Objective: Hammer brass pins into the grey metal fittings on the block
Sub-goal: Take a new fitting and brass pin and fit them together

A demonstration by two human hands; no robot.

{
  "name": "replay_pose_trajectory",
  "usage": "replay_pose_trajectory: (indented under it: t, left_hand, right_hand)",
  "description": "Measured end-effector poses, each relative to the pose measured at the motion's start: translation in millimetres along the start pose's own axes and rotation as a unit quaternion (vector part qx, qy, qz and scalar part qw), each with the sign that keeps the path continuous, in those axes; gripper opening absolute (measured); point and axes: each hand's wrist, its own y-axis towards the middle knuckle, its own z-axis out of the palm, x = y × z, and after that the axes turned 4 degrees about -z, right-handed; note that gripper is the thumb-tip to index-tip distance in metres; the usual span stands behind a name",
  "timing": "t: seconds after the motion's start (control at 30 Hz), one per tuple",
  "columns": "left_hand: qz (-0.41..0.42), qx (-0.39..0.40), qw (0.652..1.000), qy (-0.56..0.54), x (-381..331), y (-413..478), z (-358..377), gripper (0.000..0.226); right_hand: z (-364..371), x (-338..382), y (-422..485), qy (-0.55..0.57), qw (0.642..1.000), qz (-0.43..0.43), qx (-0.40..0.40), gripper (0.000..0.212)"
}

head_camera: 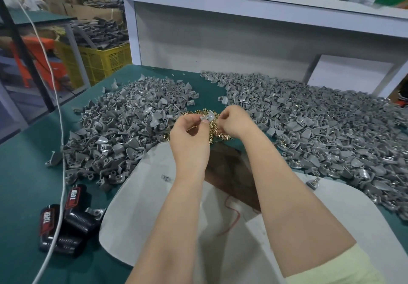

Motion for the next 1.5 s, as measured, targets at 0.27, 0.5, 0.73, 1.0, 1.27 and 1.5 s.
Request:
replay_pose_trajectory:
  t: [0.27, 0.5, 0.73, 1.0, 1.27, 1.5]
  left_hand:
    - [0.101, 0.189, 0.914, 0.345, -0.4, -21.5, 11.0, 0.022]
    - [0.124, 0.181, 0.852, 0.475, 0.8, -27.4, 13.1, 0.013]
    - [0.131, 0.193, 0.840, 0.491, 5.0, -24.7, 15.8, 0.007]
    - [0.140, 0.183, 0.835, 0.499, 6.2, -23.8, 18.2, 0.015]
    - [0.137, 0.190, 0.834, 0.499, 3.0, -24.2, 17.9, 0.015]
    - [0.141, 0.195, 0.842, 0.484, 3.5, -25.3, 15.0, 0.008]
  right_hand:
    - [-59.9, -17.7, -79.4, 0.247, 0.968, -0.018, -0.038, 0.018]
    - [-39.5, -38.1, -116.8, 0.191, 0.977, -0.018, -0.088, 0.015]
    - [-27.5, -31.3, -113.7, -0.095, 0.986, -0.100, -0.091, 0.011]
    - [-26.7, -9.3, -106.4, -0.257, 0.960, -0.090, -0.060, 0.021]
    - [-24.6, -10.4, -107.0, -0.248, 0.963, -0.081, -0.059, 0.018]
    - [-28.3, -25.7, -106.7, -0.065, 0.996, -0.031, -0.056, 0.007]
